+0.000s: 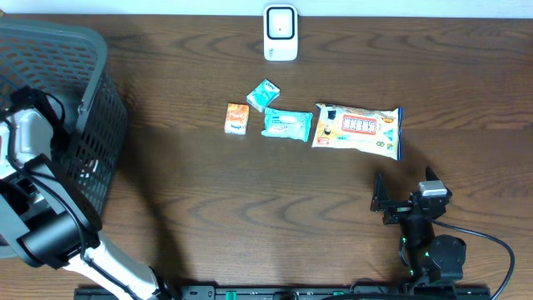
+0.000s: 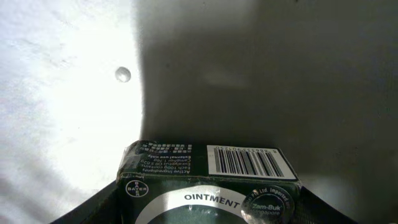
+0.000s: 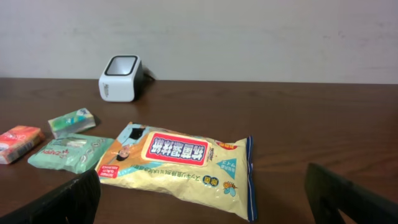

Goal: Scan the item barcode
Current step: 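Grasp the dark green Zam-Buk ointment box in the basket with the left gripper, then lift the ointment box and bring its barcode to the scanner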

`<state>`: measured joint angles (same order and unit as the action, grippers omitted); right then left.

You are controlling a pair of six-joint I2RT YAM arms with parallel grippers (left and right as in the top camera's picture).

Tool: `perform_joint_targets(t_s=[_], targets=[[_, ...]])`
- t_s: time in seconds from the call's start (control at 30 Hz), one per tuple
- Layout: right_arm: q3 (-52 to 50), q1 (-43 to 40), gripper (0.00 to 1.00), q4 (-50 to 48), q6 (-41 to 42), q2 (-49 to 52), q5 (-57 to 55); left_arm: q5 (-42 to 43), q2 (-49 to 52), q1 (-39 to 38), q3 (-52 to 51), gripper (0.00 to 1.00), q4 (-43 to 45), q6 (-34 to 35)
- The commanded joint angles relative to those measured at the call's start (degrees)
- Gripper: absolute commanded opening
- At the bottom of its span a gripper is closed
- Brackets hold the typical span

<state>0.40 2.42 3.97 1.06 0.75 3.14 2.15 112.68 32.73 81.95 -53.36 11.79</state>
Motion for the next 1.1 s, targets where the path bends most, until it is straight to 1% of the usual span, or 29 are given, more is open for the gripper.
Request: perform_joint_targets(t_s=[0.0, 0.27, 0.57, 0.63, 0.7, 0.83, 0.9, 1.07], targets=[[-0.1, -0.2, 0.99, 0.2, 0.6, -0.1, 0.0, -1.1, -3.6, 0.0, 3.1, 0.65, -0.9, 0.0], [-0.1, -0.2, 0.99, 0.2, 0.6, -0.1, 0.0, -1.1, -16.6, 0.0, 6.7, 0.64, -2.8, 0.7], [-0.1, -0.2, 0.99, 0.2, 0.6, -0.1, 0.0, -1.1, -37.8, 0.0, 7.4, 0.64, -0.2, 3.0], [-0.1, -0.2, 0.99, 0.2, 0.6, -0.1, 0.0, -0.8, -42.9, 0.0, 7.4, 0.64, 0.3, 5.5], [-0.1, -0.2, 0.99, 0.2, 0.6, -0.1, 0.0, 3.7, -47.2, 0.0, 7.4, 0.64, 1.0, 7.5], [-0.1, -0.2, 0.99, 0.2, 0.6, -0.1, 0.0, 19.1, -54.1, -0.1, 7.4, 0.64, 4.1, 8.6], [-0.1, -0.2, 0.99, 0.2, 0.6, -0.1, 0.0, 25.8, -56.2, -0.1, 7.4, 0.64, 5.8, 9.7], [-0.1, -0.2, 0.99, 0.2, 0.6, -0.1, 0.0, 37.6, -57.5, -0.1, 7.4, 0.64, 7.0, 15.4]])
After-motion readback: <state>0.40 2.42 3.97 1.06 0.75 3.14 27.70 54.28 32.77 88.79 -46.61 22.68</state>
